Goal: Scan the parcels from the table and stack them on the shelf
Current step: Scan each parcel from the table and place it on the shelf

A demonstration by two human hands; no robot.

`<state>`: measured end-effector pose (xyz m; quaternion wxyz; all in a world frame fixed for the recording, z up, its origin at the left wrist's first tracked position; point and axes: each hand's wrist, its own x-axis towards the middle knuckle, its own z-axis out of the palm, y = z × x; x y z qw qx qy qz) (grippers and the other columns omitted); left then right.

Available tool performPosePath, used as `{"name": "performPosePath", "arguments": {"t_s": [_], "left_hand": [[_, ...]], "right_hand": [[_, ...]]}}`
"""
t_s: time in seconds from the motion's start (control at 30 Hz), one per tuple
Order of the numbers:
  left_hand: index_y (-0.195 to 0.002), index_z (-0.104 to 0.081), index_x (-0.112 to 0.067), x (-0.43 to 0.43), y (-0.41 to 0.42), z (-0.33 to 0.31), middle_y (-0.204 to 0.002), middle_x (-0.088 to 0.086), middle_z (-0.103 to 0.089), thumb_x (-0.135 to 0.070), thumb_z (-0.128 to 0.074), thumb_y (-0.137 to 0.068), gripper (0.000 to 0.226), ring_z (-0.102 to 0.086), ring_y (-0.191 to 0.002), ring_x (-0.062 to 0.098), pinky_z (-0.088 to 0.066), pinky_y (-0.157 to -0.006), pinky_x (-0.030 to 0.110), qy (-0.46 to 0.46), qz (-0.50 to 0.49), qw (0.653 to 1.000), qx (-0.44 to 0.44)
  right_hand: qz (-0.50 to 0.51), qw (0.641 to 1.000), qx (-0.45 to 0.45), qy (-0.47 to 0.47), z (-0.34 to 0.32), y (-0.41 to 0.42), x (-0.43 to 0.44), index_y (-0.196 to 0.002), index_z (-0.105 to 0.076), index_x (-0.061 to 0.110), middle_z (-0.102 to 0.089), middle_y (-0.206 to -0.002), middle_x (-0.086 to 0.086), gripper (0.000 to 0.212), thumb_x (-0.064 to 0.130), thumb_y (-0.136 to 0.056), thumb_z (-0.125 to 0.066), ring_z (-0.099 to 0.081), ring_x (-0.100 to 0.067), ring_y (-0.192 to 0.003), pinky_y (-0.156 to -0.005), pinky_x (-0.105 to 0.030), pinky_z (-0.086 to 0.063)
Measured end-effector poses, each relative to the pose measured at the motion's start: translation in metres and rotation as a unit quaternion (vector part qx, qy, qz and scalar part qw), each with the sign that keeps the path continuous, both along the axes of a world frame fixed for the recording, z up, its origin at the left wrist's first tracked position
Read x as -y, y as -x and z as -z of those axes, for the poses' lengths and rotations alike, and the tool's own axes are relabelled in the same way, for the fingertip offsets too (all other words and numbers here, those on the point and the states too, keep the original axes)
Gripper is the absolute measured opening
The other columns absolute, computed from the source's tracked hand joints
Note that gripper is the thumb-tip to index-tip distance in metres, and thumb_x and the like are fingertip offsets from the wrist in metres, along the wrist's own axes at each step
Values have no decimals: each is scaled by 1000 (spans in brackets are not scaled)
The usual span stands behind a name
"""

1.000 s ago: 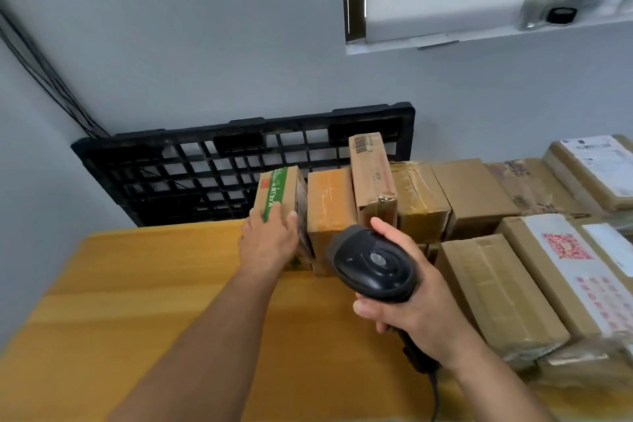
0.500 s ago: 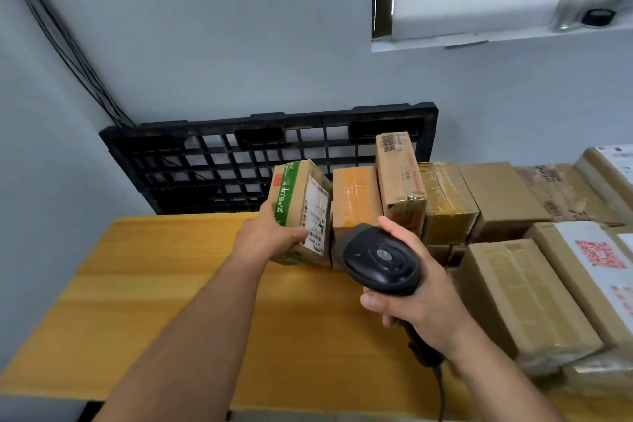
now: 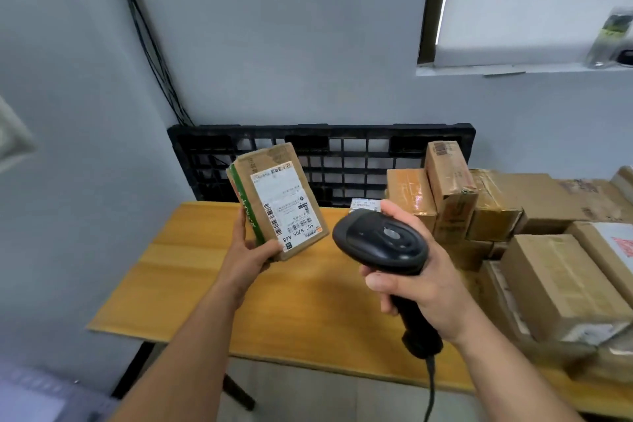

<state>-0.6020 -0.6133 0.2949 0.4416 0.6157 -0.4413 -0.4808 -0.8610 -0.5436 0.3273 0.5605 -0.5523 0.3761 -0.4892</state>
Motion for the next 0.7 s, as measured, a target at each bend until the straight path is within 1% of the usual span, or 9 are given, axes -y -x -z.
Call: {"name": "performPosePath", "arguments": {"t_s": [0.1,0.2,0.3,0.37,0.43,0.53,0.57,0.63,0.7], "left_hand": [[-154,-7,-41,-21,-35,-9,-109,7,-67,-7,-72,-83,102,-65,-102,22,-52,-90,40,28,-12,1000,-5],[-153,-7,-43,-42,-66,-18,-114,7,-66,-11,-76,-81,104,-64,-108,23,-51,-97,48,61,-19,998,17],[-153,-8,-44,-63,-92,-25,-116,2,-61,-15,-78,-79,105,-61,-108,20,-50,-97,48,89,-21,995,41],[-152,-10,-43,-75,-108,-27,-120,5,-61,-14,-78,-79,104,-61,-109,19,-52,-94,43,108,-23,993,44],[-152,-10,-41,-86,-123,-26,-121,7,-63,-13,-77,-80,102,-63,-109,20,-54,-90,38,122,-21,991,46],[-153,-9,-36,-102,-141,-24,-118,5,-67,-9,-74,-82,101,-65,-107,18,-54,-92,38,136,-16,989,48],[-154,-9,-35,-107,-146,-23,-115,3,-68,-7,-73,-82,100,-66,-104,14,-56,-88,31,138,-16,989,50],[-154,-9,-34,-117,-154,-25,-109,-2,-69,-4,-71,-84,98,-68,-96,5,-55,-74,16,142,-13,989,47],[-153,-11,-35,-127,-160,-28,-109,-3,-68,-4,-70,-85,95,-67,-90,0,-52,-69,11,145,-19,988,48]], "right_hand": [[-35,999,19,9,-16,-30,-13,-141,-41,46,-71,-100,-14,106,41,-50,-95,-61,-29,-53,-48,-34,-51],[-59,998,14,23,-28,-58,-29,-142,-39,44,-72,-96,-14,105,33,-52,-94,-61,-27,-51,-47,-33,-51],[-71,997,6,33,-32,-83,-46,-143,-39,43,-73,-93,-12,104,30,-55,-92,-61,-29,-51,-47,-36,-52],[-73,997,3,34,-31,-98,-58,-142,-41,45,-72,-94,-9,102,28,-55,-93,-60,-33,-52,-48,-38,-52],[-72,997,-5,32,-29,-111,-70,-141,-43,46,-72,-95,-8,100,22,-56,-90,-59,-34,-51,-49,-38,-51],[-71,997,-20,29,-27,-129,-89,-142,-42,43,-70,-108,-11,100,19,-57,-88,-59,-33,-52,-49,-38,-52],[-70,997,-26,30,-26,-133,-95,-142,-41,42,-68,-112,-12,100,19,-57,-88,-59,-33,-52,-49,-38,-52],[-67,996,-37,34,-26,-141,-104,-143,-41,40,-67,-114,-13,100,20,-58,-89,-60,-33,-52,-50,-37,-53],[-63,996,-49,33,-27,-147,-112,-143,-42,40,-69,-109,-13,99,21,-58,-89,-60,-32,-52,-51,-38,-53]]}}
